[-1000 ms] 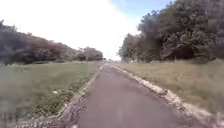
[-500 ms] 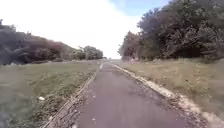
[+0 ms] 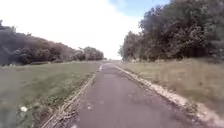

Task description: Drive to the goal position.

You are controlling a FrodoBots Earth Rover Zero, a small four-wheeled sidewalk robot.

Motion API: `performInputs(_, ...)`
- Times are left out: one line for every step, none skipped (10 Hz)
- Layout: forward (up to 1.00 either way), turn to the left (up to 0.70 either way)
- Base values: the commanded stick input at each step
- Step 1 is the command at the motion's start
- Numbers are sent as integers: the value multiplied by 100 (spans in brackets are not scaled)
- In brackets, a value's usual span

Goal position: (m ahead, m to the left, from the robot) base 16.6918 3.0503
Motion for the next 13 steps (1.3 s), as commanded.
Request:
performInputs(85,0)
performInputs(85,0)
performInputs(85,0)
performInputs(85,0)
performInputs(85,0)
performInputs(85,0)
performInputs(85,0)
performInputs(85,0)
performInputs(85,0)
performInputs(85,0)
performInputs(85,0)
performInputs(85,0)
performInputs(85,0)
